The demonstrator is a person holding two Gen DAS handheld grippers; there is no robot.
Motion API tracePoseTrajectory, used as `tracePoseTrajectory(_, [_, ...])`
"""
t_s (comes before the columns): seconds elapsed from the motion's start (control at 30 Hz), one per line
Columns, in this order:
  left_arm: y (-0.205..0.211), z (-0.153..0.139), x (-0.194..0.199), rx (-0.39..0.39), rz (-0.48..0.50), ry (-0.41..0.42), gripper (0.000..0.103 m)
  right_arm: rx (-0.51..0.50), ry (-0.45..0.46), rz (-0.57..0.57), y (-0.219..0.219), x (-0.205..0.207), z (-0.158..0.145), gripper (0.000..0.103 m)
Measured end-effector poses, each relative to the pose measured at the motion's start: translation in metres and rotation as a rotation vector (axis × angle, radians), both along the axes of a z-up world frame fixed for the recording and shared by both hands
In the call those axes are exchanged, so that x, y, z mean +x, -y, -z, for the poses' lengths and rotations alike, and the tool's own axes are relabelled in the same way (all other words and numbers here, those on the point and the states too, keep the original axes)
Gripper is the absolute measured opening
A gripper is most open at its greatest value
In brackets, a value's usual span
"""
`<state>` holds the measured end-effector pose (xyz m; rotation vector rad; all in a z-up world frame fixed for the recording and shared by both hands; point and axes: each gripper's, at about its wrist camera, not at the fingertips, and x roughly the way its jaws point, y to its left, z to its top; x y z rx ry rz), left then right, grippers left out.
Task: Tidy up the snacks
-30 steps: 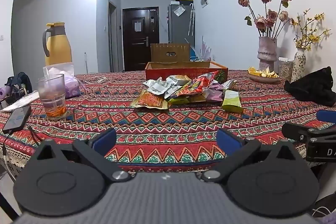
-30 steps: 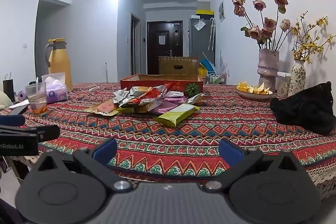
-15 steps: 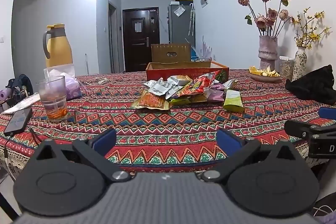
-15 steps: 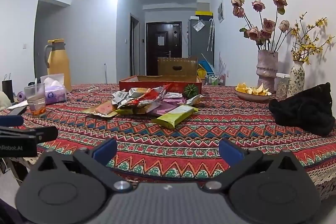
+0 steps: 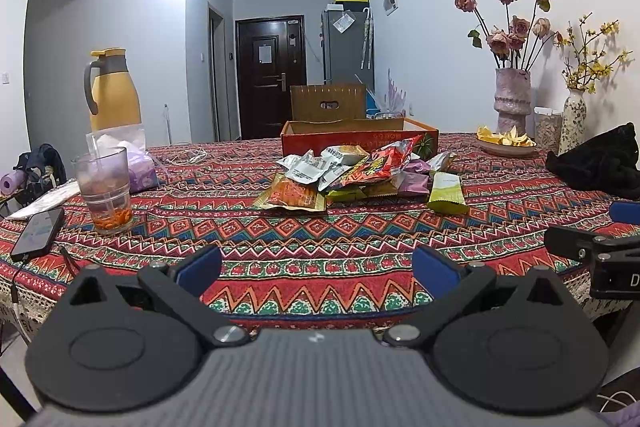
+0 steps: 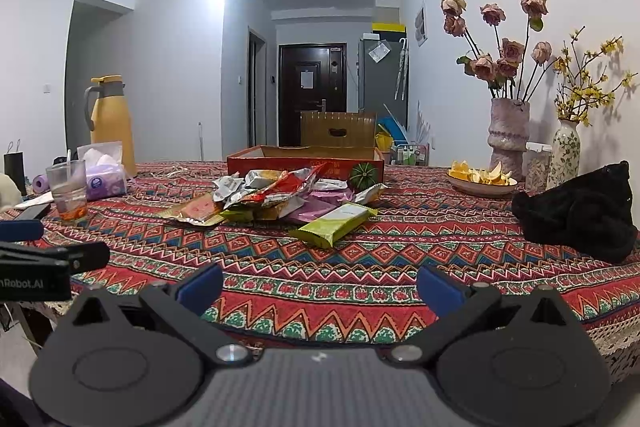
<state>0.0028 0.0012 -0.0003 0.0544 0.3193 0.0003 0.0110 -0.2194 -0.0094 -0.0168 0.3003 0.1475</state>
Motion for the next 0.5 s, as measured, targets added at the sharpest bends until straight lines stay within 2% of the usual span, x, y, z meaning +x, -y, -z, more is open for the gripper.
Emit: tracePoseTrajectory(0.5, [-0.0012,-0.0005,-0.0007,-0.001,-0.003,0.003,0.103,0.002,-0.004,0.004,0.0004,0.0002,0.0006,0.103])
